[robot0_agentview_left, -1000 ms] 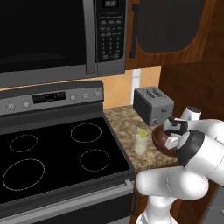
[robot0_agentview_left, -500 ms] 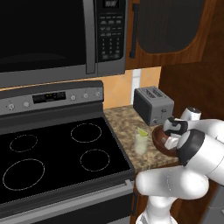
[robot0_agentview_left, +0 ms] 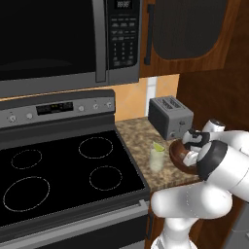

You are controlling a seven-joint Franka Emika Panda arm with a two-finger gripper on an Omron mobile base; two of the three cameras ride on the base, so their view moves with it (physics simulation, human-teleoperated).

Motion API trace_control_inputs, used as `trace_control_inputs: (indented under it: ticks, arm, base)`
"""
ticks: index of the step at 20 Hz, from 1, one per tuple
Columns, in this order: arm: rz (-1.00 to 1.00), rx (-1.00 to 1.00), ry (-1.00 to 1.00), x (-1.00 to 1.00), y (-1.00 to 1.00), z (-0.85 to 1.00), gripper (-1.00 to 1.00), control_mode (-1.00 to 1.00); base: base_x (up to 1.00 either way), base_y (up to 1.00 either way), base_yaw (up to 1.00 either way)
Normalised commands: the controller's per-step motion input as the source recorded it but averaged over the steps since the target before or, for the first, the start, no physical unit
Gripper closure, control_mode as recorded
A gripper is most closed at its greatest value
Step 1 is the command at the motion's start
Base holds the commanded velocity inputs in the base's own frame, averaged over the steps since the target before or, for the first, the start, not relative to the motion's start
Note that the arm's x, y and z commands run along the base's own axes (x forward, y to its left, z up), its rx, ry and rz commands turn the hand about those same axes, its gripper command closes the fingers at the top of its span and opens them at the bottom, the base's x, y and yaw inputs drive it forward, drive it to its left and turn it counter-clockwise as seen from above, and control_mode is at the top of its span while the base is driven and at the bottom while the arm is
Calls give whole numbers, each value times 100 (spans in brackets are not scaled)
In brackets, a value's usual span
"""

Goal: Grab a lemon wedge from the fridge and one ice cube from the ice bowl, and put them in the glass of lemonade.

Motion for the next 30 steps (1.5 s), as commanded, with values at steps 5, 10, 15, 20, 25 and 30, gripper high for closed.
trace_control_inputs:
  ticks: [5, 10, 15, 20, 25, 30]
  arm:
    - [0, 0, 0, 0, 2, 6, 100, -100]
    - [0, 0, 0, -11, 0, 70, 100, -100]
    - [0, 0, -1, -41, 15, 60, 100, -100]
    - [0, -4, -9, -21, 84, 43, 100, -100]
    - [-1, -8, -3, 0, 92, 59, 100, -100]
    - [0, -9, 0, 0, 94, 37, 100, -100]
  base:
    - [0, 0, 0]
    - [0, 0, 0]
    - [0, 0, 0]
    - [0, 0, 0]
    - [0, 0, 0]
    - [0, 0, 0]
